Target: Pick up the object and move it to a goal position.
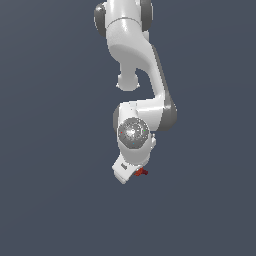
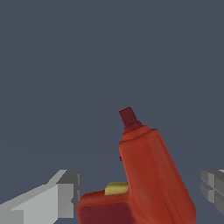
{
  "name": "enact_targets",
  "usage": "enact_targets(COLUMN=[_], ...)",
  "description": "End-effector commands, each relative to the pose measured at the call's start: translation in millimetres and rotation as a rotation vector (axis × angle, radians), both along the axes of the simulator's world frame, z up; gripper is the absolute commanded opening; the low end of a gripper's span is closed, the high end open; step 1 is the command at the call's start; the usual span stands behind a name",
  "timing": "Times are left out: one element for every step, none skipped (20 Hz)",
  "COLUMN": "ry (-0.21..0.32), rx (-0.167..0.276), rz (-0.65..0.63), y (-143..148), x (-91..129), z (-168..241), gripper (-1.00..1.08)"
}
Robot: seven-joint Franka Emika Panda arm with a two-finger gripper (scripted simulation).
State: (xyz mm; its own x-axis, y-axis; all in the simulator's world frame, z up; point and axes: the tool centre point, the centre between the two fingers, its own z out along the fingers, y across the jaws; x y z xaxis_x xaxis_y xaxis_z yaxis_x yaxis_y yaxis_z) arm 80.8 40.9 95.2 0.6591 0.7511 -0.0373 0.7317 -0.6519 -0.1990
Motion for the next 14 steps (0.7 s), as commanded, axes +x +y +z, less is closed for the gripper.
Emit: enact_targets(ry=[0.009,0.013,0.016,0.018,0.021,0.023,0.025,0.026,0.028,0.029,0.030,0.031,0.032,0.032], rx=[0.025,0.035,0.044,0.053,0.062,0.070,0.078,0.085,0.092,0.098,0.104,0.109,0.113,0.117], rz=[0.060,0.082,0.102,0.122,0.140,0.156,0.172,0.186,0.199,0.211,0.222,0.231,0.240,0.247], y=[-0.1,-0.3,-0.4,-0.6,-0.9,-1.1,-1.3,-1.6,-1.8,-2.1,-2.3,-2.6,-2.8,-2.9], x=[2.9,3.9,4.8,5.6,6.3,7.0,7.5,8.0,8.5,8.8,9.2,9.5,9.7,9.9], z=[-8.5,-11.7,-14.8,-17.7,-20.4,-22.9,-25.3,-27.4,-29.4,-31.3,-32.9,-34.4,-35.7,-36.8], gripper=[1.08,1.08,1.08,1.08,1.08,1.08,1.08,1.08,1.08,1.08,1.08,1.08,1.08,1.08])
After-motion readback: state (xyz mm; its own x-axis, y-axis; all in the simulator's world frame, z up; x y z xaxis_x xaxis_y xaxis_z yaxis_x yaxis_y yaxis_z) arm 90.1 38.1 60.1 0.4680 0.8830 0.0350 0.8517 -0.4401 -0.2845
